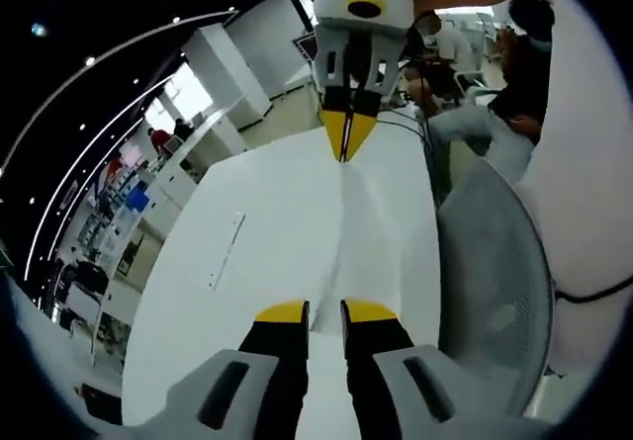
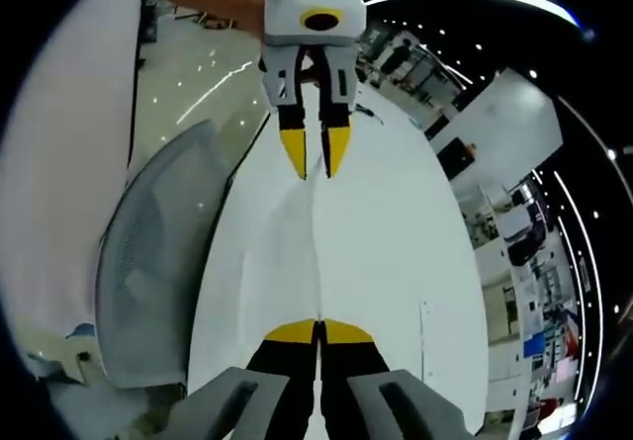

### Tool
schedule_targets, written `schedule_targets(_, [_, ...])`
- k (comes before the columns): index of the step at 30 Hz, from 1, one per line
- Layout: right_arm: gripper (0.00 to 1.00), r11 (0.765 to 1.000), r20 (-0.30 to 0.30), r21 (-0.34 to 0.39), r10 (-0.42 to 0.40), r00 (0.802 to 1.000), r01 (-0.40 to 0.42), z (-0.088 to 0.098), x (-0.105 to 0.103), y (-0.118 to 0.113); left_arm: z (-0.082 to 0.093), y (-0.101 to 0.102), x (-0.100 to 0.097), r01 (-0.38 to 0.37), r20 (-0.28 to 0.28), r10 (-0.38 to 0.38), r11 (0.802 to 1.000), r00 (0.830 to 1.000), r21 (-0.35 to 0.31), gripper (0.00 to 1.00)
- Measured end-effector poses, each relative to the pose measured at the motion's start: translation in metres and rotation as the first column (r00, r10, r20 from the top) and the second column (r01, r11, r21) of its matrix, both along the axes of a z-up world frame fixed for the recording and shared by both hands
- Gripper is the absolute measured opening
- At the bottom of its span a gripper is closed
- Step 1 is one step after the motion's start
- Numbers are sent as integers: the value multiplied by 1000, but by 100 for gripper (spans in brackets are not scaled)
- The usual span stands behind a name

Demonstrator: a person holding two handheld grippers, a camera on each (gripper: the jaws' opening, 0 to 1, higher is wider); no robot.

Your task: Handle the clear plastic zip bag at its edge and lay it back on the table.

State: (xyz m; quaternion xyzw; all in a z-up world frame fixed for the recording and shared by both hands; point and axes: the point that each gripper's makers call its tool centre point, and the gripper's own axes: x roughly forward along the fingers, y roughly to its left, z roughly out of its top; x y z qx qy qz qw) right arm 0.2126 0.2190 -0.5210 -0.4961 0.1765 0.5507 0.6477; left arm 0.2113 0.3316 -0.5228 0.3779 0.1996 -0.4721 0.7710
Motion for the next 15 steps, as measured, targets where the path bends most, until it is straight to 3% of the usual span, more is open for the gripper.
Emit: schedule_targets(15, [0, 1000, 17, -18, 20, 1000, -20, 3, -2, 3, -7, -2, -2, 19, -8, -19, 999, 1000, 43, 8])
